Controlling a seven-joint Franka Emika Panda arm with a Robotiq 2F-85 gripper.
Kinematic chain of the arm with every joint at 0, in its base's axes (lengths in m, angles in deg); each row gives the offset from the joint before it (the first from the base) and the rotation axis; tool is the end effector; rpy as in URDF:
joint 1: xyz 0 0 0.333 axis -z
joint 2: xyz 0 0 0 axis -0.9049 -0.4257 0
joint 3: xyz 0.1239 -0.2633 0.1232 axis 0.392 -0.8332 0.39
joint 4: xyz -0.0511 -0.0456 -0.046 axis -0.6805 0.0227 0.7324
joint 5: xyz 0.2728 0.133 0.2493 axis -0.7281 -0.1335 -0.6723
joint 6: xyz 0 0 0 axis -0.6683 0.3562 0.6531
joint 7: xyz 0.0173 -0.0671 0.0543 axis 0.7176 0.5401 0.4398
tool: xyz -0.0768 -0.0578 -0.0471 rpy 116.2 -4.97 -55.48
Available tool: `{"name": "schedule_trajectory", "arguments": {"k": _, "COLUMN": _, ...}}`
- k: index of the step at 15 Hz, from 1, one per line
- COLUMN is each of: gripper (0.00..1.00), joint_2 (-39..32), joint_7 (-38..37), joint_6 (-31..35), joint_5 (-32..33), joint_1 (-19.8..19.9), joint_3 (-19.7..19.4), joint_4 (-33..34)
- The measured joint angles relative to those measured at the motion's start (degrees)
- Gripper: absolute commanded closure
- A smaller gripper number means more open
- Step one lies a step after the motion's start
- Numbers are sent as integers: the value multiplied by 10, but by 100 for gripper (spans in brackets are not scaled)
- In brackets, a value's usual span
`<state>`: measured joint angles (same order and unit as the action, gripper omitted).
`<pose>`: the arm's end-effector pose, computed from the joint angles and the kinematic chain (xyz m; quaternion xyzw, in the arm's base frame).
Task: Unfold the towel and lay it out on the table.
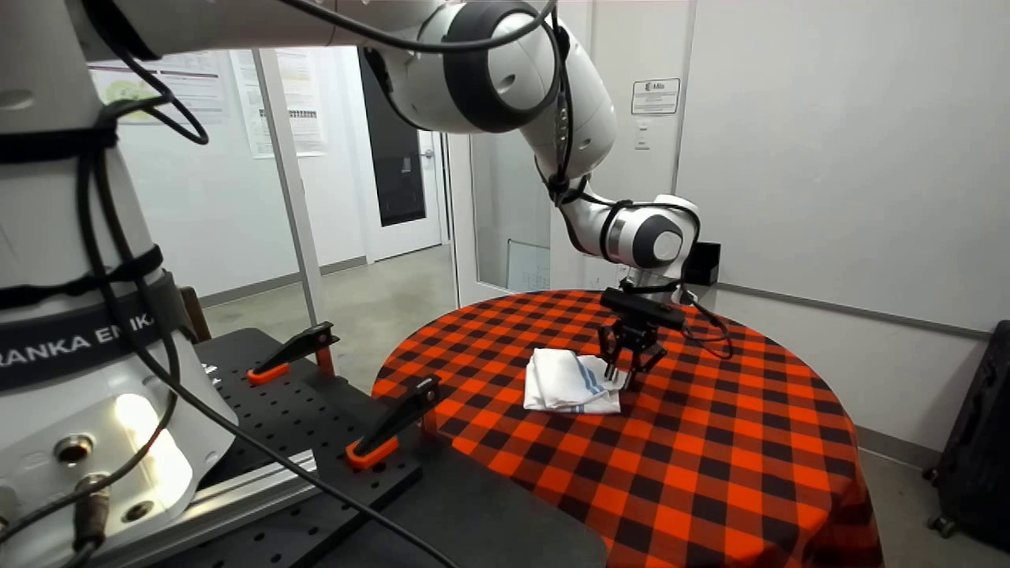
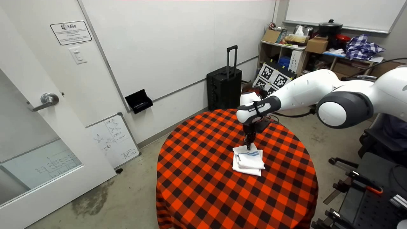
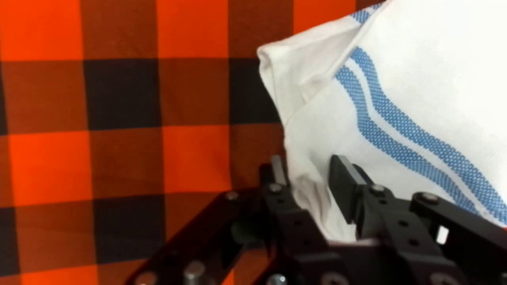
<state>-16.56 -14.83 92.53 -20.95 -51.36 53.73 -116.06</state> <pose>0.6893 -0.1550 -0.0570 -0.9871 -0.0782 0.1263 0.0596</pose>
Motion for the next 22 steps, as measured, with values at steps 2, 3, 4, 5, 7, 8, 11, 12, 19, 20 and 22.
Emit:
{"name": "schedule_trajectory", "arguments": {"k": 2, "gripper": 99, "joint_2": 1, "joint_7": 0, "joint_6": 0, "joint_5": 0, "joint_1": 1, "joint_3": -2, "joint_4": 18}}
{"name": "schedule_trajectory", "arguments": {"k": 3, "gripper": 100, "joint_2": 1, "joint_7": 1, "joint_6": 0, "joint_5": 1, "joint_1": 1, "joint_3": -2, "joint_4": 24}}
{"name": "schedule_trajectory", "arguments": {"k": 4, "gripper": 98, "joint_2": 3, "joint_7": 3, "joint_6": 0, "joint_5": 1, "joint_1": 1, "joint_3": -2, "joint_4": 28}}
{"name": "schedule_trajectory", "arguments": {"k": 5, "gripper": 97, "joint_2": 4, "joint_7": 7, "joint_6": 0, "joint_5": 1, "joint_1": 1, "joint_3": -2, "joint_4": 32}}
{"name": "schedule_trajectory", "arguments": {"k": 7, "gripper": 98, "joint_2": 11, "joint_7": 14, "joint_6": 0, "joint_5": 1, "joint_1": 1, "joint_3": -2, "joint_4": 33}}
{"name": "schedule_trajectory", "arguments": {"k": 8, "gripper": 98, "joint_2": 16, "joint_7": 17, "joint_6": 0, "joint_5": 1, "joint_1": 1, "joint_3": -1, "joint_4": 33}}
{"name": "schedule_trajectory", "arguments": {"k": 11, "gripper": 98, "joint_2": 41, "joint_7": 21, "joint_6": 3, "joint_5": 1, "joint_1": 1, "joint_3": 2, "joint_4": 33}}
{"name": "schedule_trajectory", "arguments": {"k": 12, "gripper": 98, "joint_2": 54, "joint_7": 24, "joint_6": 9, "joint_5": 1, "joint_1": 1, "joint_3": 4, "joint_4": 33}}
{"name": "schedule_trajectory", "arguments": {"k": 19, "gripper": 98, "joint_2": 161, "joint_7": 40, "joint_6": 59, "joint_5": 1, "joint_1": 0, "joint_3": 15, "joint_4": 32}}
{"name": "schedule_trajectory", "arguments": {"k": 20, "gripper": 98, "joint_2": 174, "joint_7": 40, "joint_6": 69, "joint_5": 1, "joint_1": 0, "joint_3": 15, "joint_4": 32}}
{"name": "schedule_trajectory", "arguments": {"k": 22, "gripper": 98, "joint_2": 196, "joint_7": 40, "joint_6": 87, "joint_5": 1, "joint_1": 0, "joint_3": 15, "joint_4": 32}}
